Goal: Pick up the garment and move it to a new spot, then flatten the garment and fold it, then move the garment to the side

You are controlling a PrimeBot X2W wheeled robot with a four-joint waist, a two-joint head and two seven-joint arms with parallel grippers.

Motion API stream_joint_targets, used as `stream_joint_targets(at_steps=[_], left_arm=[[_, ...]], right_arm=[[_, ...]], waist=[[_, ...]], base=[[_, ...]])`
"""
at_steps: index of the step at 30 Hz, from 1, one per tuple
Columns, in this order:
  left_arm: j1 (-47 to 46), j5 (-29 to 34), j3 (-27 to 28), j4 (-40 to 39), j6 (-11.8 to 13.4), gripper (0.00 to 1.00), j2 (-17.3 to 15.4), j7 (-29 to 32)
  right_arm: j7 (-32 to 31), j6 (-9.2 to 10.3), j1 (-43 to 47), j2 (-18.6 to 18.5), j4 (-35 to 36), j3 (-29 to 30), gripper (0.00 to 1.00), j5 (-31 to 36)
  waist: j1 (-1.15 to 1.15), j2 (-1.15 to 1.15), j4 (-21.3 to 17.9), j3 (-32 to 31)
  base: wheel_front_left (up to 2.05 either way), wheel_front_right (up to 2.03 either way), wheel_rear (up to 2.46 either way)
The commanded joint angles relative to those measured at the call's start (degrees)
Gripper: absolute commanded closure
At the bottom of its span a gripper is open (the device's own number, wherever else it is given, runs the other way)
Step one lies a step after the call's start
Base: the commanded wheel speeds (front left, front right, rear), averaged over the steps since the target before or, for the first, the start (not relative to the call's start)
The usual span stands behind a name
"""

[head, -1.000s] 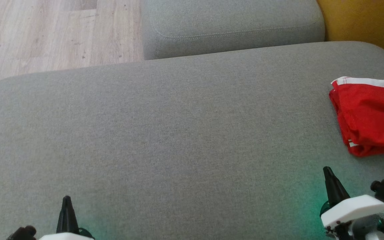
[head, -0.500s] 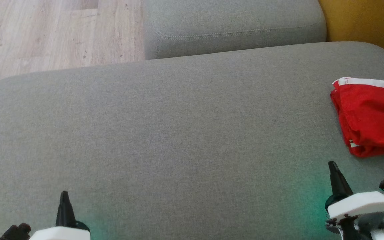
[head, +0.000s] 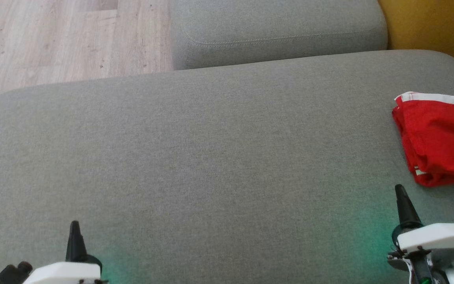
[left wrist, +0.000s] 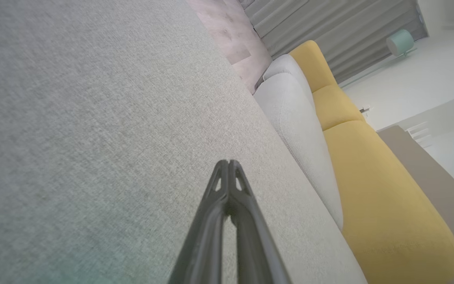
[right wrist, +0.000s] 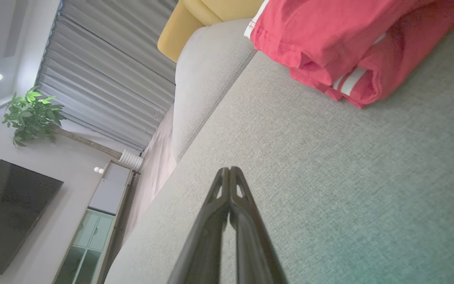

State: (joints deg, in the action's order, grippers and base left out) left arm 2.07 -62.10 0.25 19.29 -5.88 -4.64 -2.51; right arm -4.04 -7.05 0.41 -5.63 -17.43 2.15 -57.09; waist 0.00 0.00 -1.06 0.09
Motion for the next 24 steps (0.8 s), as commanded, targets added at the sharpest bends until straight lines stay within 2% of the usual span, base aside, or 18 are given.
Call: stream_joint_targets(at_steps=[1, 24], left_arm=[[-3.41, -1.45, 1.87, -2.15, -0.38, 1.00, -0.09, 0.41], [-5.46, -13.52, 3.74, -3.44, -0.89, 1.00, 0.70, 4.04]], right_arm=[[-0.20, -0.26, -3.19, 0.14, 2.13, -0.23, 1.00, -1.87], [-1.16, -0.33, -4.63, 1.24, 2.67, 1.72, 1.00, -15.88]], waist=[[0.00, 0.00, 0.03, 0.00], [0.00, 0.00, 0.46, 0.04]], base=[[0.00, 0.00, 0.00], [0.00, 0.00, 0.00]])
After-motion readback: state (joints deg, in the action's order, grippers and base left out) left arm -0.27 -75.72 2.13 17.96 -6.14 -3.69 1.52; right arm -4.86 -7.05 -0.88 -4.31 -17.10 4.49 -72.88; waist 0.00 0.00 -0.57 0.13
